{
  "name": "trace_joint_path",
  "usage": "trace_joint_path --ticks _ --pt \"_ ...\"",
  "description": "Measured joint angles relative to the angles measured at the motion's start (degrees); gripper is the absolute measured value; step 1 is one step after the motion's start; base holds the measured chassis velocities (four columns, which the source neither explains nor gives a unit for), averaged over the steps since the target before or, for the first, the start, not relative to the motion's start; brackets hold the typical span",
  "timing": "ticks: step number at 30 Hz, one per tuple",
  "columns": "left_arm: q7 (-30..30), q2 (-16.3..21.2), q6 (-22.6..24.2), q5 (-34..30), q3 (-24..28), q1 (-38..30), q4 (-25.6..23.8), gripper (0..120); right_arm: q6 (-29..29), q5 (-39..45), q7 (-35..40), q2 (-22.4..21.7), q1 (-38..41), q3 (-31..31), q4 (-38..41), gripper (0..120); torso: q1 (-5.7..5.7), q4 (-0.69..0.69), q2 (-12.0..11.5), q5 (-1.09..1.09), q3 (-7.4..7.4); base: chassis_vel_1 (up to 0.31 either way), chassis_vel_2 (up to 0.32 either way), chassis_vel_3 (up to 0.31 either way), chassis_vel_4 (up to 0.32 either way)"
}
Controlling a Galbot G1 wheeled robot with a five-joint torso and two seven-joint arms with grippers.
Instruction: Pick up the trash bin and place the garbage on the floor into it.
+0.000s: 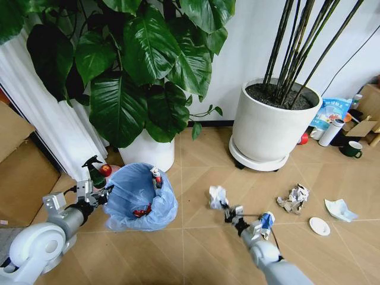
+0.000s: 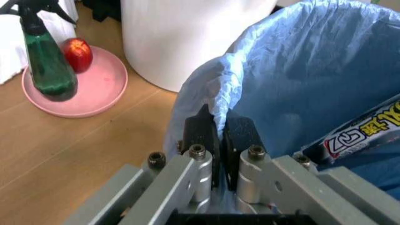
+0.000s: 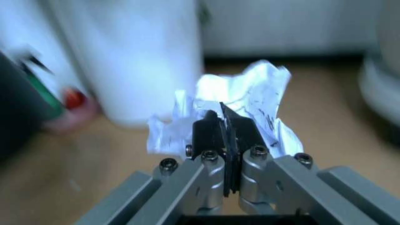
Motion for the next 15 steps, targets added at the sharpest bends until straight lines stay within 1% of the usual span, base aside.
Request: trace_joint_path --ticks 3,4,6,8,9,11,12,13,14,15 --pt "0.22 0.52 -0.03 -0.13 0.74 -0.47 0.32 0 0.89 7.82 -4.48 -5.73 1.2 -3.1 8.89 0 0.0 -0.02 0.0 -0.01 0.0 0.0 0.0 0.0 0.0" --pt "0.22 0.52 -0.03 -0.13 0.74 -0.47 0.32 0 0.89 7.82 -4.48 -5.73 1.2 -3.1 8.89 0 0.0 -0.02 0.0 -0.01 0.0 0.0 0.0 0.0 0.0" --pt "0.81 0.98 -0.43 -0.18 1.73 -1.06 0.59 0 1.24 13.28 -7.94 -7.82 4.32 -6.65 13.71 0 0.0 0.0 0.0 -0.01 -0.01 0.0 0.0 0.0 0.0" --pt "1.15 1.41 -0.69 -0.27 3.03 -1.64 0.8 0 1.29 16.16 -11.08 -8.27 7.5 -9.22 15.71 0 0.0 0.0 0.0 0.0 0.0 0.0 0.0 0.0 0.0" --pt "1.15 1.41 -0.69 -0.27 3.03 -1.64 0.8 0 1.29 16.16 -11.08 -8.27 7.5 -9.22 15.71 0 0.0 0.0 0.0 0.0 0.0 0.0 0.0 0.0 0.0" --pt "1.68 2.1 -1.06 -0.29 5.09 -2.37 1.03 0 1.3 19.08 -15.87 -7.86 13.52 -13.42 16.27 0 0.0 0.01 0.0 -0.01 0.0 0.0 0.0 0.0 0.0" --pt "1.89 2.28 -1.15 -0.29 5.7 -2.6 1.04 0 1.31 20.0 -17.22 -7.43 16.09 -15.2 16.0 0 0.0 0.01 0.0 -0.01 0.0 0.0 0.0 0.0 0.0" --pt "1.89 2.28 -1.15 -0.29 5.7 -2.6 1.04 0 1.31 20.0 -17.22 -7.43 16.09 -15.2 16.0 0 0.0 0.01 0.0 -0.01 0.0 0.0 0.0 0.0 0.0" --pt "2.27 2.56 -1.4 -0.34 6.42 -3.01 1.04 0 1.31 21.12 -18.76 -6.73 19.62 -17.85 15.15 0 0.0 0.02 0.0 -0.01 0.0 0.0 0.0 0.0 0.0" --pt "2.39 2.68 -1.51 -0.42 6.66 -3.18 1.05 0 1.31 21.51 -19.3 -6.35 20.92 -18.96 14.6 0 0.0 0.01 0.0 -0.02 0.0 0.0 0.0 0.0 0.0"
